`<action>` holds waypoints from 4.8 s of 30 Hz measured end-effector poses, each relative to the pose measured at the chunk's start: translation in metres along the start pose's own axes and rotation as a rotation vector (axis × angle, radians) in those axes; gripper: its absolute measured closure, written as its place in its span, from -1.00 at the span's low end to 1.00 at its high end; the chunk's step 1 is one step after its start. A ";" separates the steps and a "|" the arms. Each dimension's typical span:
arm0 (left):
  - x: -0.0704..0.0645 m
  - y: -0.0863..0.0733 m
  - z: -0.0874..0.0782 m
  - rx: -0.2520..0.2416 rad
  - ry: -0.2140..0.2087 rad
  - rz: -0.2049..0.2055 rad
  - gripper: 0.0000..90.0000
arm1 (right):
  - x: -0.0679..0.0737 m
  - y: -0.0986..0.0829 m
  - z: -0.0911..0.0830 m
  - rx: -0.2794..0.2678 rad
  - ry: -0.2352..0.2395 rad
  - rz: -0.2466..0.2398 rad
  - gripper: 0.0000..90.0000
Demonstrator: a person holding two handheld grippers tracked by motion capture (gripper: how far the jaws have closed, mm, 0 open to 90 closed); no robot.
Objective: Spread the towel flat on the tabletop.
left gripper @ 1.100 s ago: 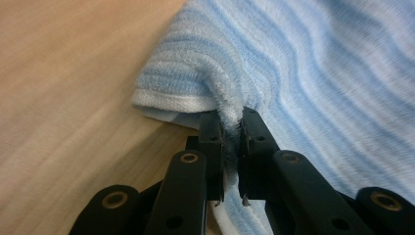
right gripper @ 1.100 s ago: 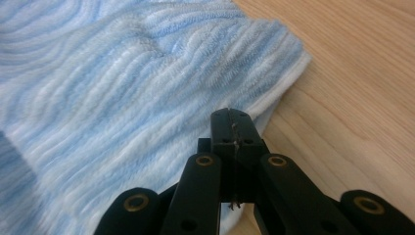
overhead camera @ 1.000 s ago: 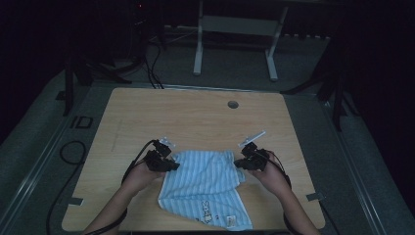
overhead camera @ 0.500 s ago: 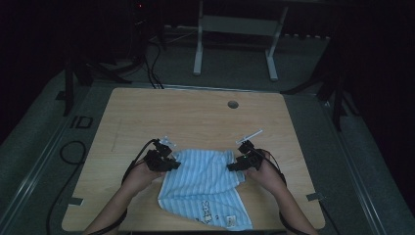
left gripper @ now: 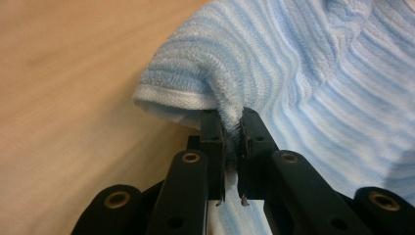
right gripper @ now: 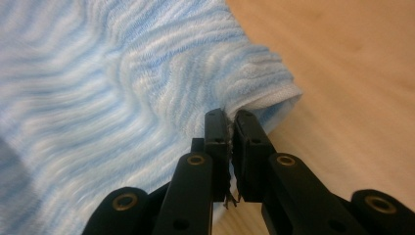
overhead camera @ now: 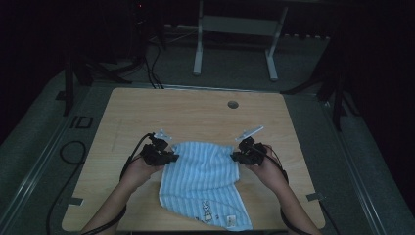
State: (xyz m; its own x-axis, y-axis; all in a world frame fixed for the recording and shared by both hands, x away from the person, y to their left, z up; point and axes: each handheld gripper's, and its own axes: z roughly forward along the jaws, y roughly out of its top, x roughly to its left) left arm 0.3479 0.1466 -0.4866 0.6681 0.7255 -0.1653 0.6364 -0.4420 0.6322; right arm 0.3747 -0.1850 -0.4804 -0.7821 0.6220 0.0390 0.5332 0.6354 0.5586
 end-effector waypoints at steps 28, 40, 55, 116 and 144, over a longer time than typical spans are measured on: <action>-0.051 -0.104 -0.013 0.203 -0.240 -0.018 0.61 | 0.091 -0.109 -0.015 0.157 0.174 -0.064 0.84; -0.016 -0.084 -0.056 0.104 -0.194 -0.046 0.00 | 0.068 -0.085 -0.054 0.100 0.102 -0.020 0.29; -0.041 -0.047 0.003 0.174 -0.292 0.090 0.30 | 0.061 -0.016 0.028 0.199 0.013 -0.064 0.61; -0.030 -0.001 0.038 0.113 -0.128 0.139 0.88 | 0.036 -0.062 -0.003 0.219 -0.066 0.005 0.85; 0.027 0.052 0.031 0.058 -0.052 0.003 -0.06 | -0.040 0.040 0.027 0.139 -0.085 0.080 0.30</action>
State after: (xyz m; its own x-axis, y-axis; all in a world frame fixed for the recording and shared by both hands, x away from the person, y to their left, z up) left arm 0.4106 0.1268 -0.4813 0.6881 0.6966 -0.2032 0.6546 -0.4753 0.5878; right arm 0.4361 -0.1723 -0.4821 -0.7084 0.7058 0.0051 0.6365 0.6357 0.4366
